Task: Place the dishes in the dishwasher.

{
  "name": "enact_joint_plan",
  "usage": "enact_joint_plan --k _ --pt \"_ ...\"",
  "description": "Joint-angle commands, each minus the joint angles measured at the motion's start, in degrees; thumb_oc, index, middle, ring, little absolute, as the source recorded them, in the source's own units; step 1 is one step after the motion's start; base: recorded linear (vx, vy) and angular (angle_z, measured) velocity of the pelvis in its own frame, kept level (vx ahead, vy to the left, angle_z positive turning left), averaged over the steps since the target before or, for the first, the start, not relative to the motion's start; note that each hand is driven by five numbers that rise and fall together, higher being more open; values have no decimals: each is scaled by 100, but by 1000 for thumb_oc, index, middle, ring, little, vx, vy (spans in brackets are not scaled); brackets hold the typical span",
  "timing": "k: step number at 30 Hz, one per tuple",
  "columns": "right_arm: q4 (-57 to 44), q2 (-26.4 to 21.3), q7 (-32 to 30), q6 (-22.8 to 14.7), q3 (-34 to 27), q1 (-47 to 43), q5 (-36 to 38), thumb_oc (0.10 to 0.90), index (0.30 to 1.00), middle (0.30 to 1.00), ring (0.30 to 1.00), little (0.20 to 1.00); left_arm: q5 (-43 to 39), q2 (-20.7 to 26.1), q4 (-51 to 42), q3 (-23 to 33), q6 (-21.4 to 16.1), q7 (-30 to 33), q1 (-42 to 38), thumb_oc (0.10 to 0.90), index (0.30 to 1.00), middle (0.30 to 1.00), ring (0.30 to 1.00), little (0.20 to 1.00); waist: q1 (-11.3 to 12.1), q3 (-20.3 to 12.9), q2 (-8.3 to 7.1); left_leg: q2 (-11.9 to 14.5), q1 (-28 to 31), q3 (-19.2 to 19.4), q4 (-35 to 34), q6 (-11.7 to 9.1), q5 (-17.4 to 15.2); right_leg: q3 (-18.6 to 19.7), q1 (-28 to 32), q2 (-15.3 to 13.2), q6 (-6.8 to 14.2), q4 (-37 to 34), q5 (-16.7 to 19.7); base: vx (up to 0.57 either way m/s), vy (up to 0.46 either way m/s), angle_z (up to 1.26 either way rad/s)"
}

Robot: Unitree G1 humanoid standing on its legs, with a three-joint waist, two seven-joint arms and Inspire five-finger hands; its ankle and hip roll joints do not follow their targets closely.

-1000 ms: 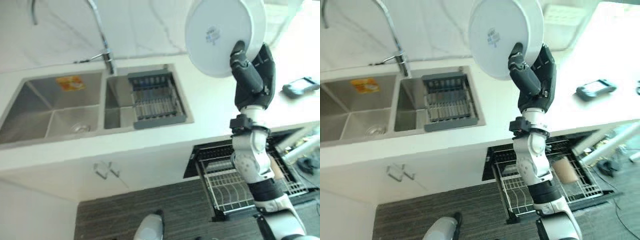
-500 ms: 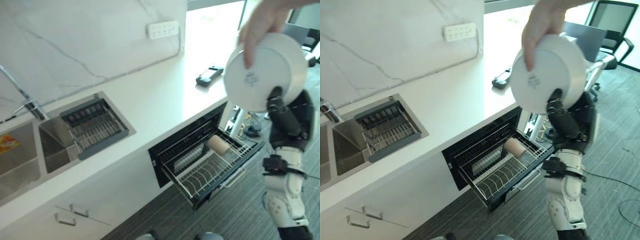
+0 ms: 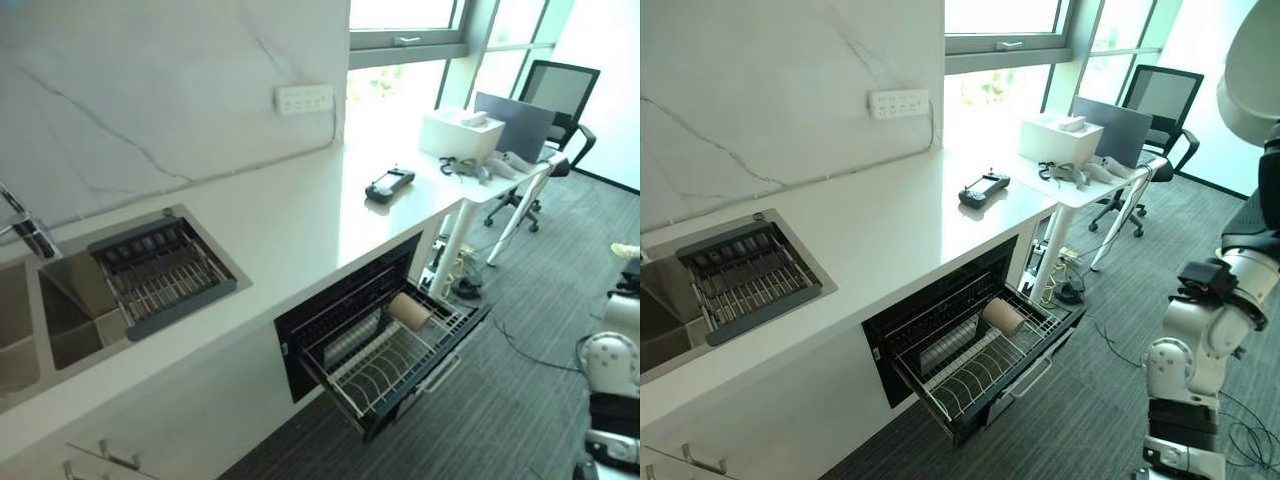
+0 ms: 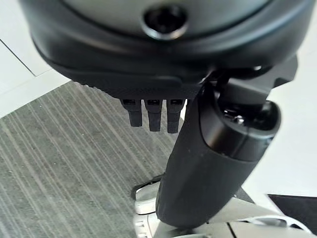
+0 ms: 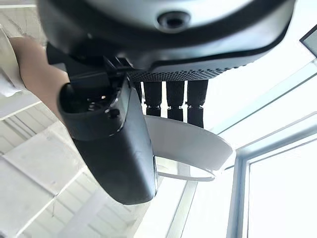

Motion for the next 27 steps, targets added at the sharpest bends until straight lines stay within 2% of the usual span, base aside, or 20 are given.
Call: enact_joint_plan --k 1,4,10,19,27 --pt "617 674 794 665 2264 1472 -1278 400 300 300 300 300 -11 -106 -152 -112 -22 75 -399 800 900 900 900 900 358 789 196 -64 -40 -261 537 226 -1256 -188 305 -393 483 -423 -183 39 14 16" --pt "836 750 477 440 2529 1233 -1496 400 300 300 300 300 -18 -76 -119 -119 -15 104 -415 800 900 900 900 900 517 814 218 -103 -81 -342 537 229 -1245 -328 337 -442 470 -423 -206 46 31 17" --pt "895 691 265 525 2672 1015 -1767 400 300 300 300 300 75 -58 -97 -80 -55 83 -341 800 900 900 900 900 695 809 235 -180 -63 -480 537 256 -1268 -422 422 -476 464 -423 -231 61 15 13" --pt "1300 775 621 855 3276 987 -2298 400 300 300 300 300 50 -31 -123 -50 -146 29 -373 800 900 900 900 900 797 850 271 -187 -58 -544 537 246 -1251 -506 474 -470 420 -423 -269 33 -6 2" --pt "1942 915 1101 1037 3879 1164 -2698 400 300 300 300 300 29 -52 -78 -20 -190 12 -389 800 900 900 900 900 768 879 261 -157 -43 -505 537 239 -1252 -490 492 -448 403 -423 -278 10 -5 3"
